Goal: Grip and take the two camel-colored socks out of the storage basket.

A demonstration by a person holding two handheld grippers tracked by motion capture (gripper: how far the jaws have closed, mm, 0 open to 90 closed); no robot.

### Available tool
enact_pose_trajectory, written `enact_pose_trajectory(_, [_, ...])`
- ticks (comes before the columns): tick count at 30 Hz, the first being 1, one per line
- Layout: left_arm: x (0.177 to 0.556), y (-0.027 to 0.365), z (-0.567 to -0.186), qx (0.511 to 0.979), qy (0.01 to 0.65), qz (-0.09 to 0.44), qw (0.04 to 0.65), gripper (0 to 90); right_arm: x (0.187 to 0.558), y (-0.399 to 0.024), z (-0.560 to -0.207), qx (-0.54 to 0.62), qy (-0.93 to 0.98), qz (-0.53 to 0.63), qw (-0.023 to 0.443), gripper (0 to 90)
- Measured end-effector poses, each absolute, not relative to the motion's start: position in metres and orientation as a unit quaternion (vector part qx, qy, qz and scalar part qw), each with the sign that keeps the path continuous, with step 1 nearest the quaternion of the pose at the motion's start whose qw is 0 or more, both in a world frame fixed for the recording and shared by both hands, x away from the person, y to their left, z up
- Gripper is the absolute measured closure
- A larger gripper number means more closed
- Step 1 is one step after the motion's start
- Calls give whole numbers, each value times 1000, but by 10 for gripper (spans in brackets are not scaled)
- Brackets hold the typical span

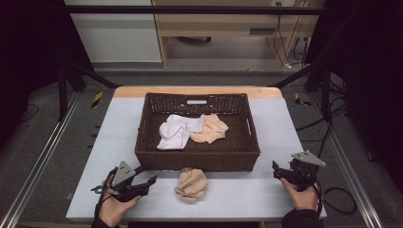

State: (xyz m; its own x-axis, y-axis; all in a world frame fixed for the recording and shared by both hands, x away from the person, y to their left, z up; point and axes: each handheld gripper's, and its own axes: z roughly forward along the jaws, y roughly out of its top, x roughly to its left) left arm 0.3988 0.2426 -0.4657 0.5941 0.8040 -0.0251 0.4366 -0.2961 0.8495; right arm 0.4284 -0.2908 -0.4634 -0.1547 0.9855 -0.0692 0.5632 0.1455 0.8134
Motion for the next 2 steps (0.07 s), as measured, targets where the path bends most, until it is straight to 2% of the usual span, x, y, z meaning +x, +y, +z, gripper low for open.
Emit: enact_pose_trajectory(2, [399, 246, -466, 774, 405, 211, 440, 377, 428, -291, -463, 565, 685, 329, 320, 63])
